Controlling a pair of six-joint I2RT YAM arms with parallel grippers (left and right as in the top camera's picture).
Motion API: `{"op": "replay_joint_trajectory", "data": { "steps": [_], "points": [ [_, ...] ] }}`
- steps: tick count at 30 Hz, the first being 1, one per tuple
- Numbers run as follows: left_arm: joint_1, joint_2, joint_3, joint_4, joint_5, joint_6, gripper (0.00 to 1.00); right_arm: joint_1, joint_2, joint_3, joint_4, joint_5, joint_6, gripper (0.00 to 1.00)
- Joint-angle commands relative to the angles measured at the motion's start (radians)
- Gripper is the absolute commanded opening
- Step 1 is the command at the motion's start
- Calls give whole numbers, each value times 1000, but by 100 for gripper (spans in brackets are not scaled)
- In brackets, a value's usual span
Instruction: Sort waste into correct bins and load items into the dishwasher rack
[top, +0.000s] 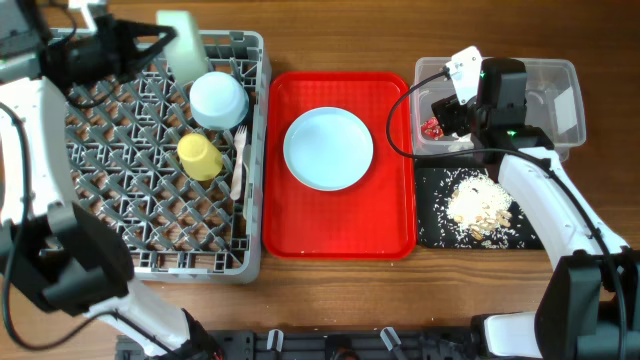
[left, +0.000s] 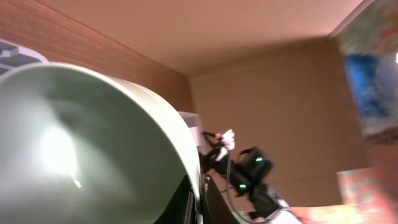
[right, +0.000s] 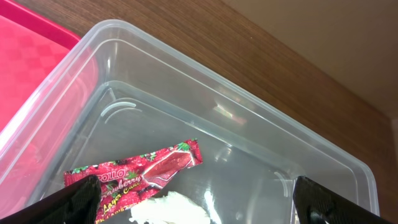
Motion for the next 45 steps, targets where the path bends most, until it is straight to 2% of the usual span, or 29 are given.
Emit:
{"op": "replay_joint_trajectory", "data": {
  "steps": [1, 16, 28, 37, 39, 40, 41, 42, 45],
  "points": [
    [71, 90, -6, 3, 173, 20, 4, -2, 10, 14, 2, -4, -5, 100],
    [131, 295, -9, -1, 172, 40, 4, -2, 10, 14, 2, -4, -5, 100],
    [158, 298, -46, -24, -7, 41, 4, -2, 10, 14, 2, -4, -5, 100],
    [195, 298, -54, -61, -9, 39, 4, -2, 10, 14, 2, -4, -5, 100],
    [211, 298, -54, -78, -10, 39, 10, -2, 10, 14, 2, -4, -5, 100],
    [219, 298, -54, -90, -10, 39, 16, -2, 10, 14, 2, -4, -5, 100],
    [227, 298, -54, -108, -10, 39, 27, -2, 10, 14, 2, -4, -5, 100],
    [235, 298, -54, -121, -9, 39, 45, -2, 10, 14, 2, -4, -5, 100],
    [252, 298, -54, -148, -10, 39, 51, -2, 10, 14, 2, -4, -5, 100]
  ]
}}
